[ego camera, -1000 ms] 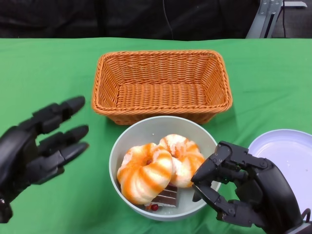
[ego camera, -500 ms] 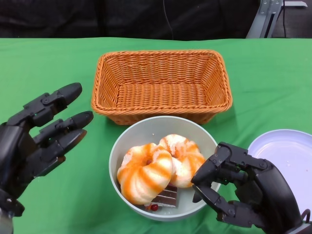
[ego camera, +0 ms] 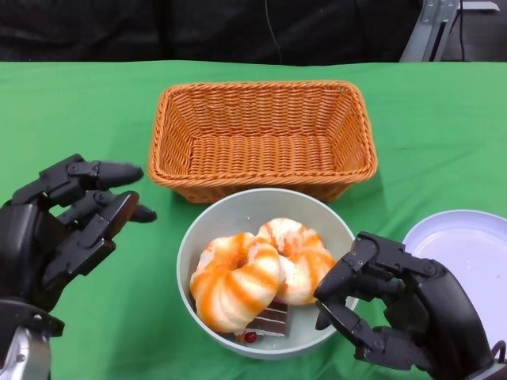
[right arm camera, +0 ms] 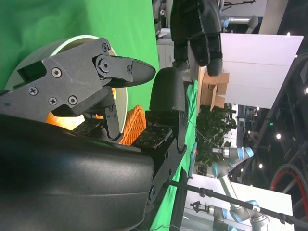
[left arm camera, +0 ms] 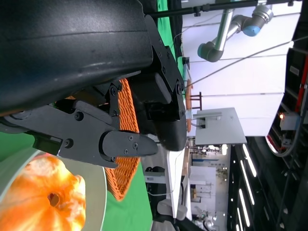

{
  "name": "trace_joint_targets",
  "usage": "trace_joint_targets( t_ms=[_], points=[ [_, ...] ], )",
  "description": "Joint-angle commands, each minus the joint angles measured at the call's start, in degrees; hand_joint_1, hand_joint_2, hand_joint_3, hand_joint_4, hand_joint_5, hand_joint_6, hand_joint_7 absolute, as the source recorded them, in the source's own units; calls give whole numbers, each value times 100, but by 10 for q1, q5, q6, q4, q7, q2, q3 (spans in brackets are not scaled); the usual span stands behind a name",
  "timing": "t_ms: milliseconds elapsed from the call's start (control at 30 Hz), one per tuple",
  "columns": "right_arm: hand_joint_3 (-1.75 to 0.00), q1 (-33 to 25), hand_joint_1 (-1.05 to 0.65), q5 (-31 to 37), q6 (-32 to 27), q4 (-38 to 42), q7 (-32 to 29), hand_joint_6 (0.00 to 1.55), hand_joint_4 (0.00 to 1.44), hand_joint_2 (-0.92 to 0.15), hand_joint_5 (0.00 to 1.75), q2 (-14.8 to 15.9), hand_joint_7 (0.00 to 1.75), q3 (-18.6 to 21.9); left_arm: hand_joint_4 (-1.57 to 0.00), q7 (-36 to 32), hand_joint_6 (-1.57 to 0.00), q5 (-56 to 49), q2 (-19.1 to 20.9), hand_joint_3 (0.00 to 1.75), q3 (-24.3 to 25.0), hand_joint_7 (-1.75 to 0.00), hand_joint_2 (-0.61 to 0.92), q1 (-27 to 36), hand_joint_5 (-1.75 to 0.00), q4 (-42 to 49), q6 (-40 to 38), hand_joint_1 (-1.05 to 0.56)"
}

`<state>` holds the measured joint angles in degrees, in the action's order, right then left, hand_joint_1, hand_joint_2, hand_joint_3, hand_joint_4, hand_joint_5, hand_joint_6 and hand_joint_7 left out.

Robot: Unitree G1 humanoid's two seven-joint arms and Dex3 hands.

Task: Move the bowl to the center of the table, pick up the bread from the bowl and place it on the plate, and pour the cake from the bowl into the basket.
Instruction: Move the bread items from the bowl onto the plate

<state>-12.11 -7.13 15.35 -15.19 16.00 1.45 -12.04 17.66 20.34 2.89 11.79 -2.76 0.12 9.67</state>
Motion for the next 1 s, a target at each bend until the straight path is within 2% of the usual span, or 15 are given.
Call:
trace_joint_targets(
  t_ms=[33, 233, 467, 667, 833, 867, 933, 967, 1000],
  points=[
    [-59, -6, -24, -9, -2, -5, 0, 67, 73, -71, 143, 5, 123, 6, -67, 11, -79, -3, 2, 44, 2, -109, 92, -10, -149, 33, 33, -12],
    [-59, -6, -22, -13, 6, 2, 6, 67, 74, -71, 144, 8, 123, 11, -67, 18, -78, -8, -3, 43, 5, -114, 92, -26, -152, 111, 88, -12],
    [-60, -6, -23, -12, 13, 10, 6, 67, 73, -70, 144, 10, 124, 17, -68, 26, -80, -9, -7, 39, 4, -113, 92, -39, -153, 171, 128, -12],
    [-58, 4, -24, 9, 54, 26, -1, 67, 73, -70, 140, 12, 120, 29, -69, 21, -78, -9, -12, 37, 2, -117, 91, -44, -150, 184, 140, -13],
    [-58, 7, -25, 12, 65, 31, -2, 68, 73, -70, 138, 11, 118, 31, -69, 21, -77, -8, -12, 37, 2, -119, 91, -46, -151, 187, 143, -13],
    [-56, 30, -26, 53, 77, 13, -2, 67, 71, -71, 133, 30, 112, 35, -69, 21, -77, -10, -13, 37, 2, -119, 92, -50, -152, 194, 148, -13],
    [-30, 64, -29, 117, 94, -14, -2, 75, 69, -84, 104, 58, 69, 41, -70, 21, -77, -12, -14, 37, 2, -120, 92, -57, -153, 207, 156, -14],
    [-19, 72, -30, 135, 97, -22, -4, 78, 69, -89, 96, 66, 55, 42, -71, 21, -77, -12, -15, 37, 2, -120, 92, -58, -153, 210, 159, -15],
    [-15, 74, -30, 141, 98, -24, -6, 80, 69, -90, 93, 69, 50, 42, -71, 21, -77, -12, -15, 37, 2, -121, 92, -59, -153, 212, 160, -15]
  ],
)
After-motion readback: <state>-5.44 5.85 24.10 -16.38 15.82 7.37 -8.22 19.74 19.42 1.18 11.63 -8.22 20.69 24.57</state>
